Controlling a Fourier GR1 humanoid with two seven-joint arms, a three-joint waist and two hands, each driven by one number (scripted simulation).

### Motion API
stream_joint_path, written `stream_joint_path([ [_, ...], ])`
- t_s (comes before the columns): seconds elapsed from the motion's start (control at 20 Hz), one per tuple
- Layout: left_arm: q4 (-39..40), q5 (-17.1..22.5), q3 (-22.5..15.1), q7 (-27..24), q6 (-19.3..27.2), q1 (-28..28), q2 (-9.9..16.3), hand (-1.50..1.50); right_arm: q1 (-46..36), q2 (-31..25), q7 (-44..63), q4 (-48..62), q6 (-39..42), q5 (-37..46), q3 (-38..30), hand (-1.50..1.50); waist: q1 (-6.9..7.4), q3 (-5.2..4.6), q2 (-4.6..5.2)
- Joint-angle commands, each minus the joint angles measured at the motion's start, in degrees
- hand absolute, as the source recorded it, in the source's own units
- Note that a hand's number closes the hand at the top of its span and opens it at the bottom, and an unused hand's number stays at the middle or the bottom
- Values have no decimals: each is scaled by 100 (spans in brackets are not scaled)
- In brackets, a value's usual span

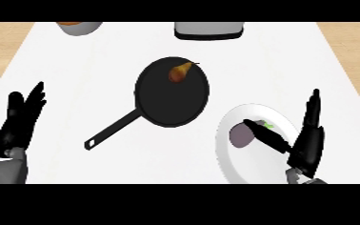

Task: Pick the pear from the plate and place it in the pan

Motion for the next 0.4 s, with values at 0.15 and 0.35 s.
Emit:
stream_joint_path([
  [0.15,-86,18,46,-6,-33,-29,-15,0,2029,-917,-479,-1905,651,-562,-454,-150,55,7,21],
  [0.35,248,-66,90,-233,-67,1,13,0,2547,-1149,-393,-2506,952,-701,-865,-150,76,3,31],
])
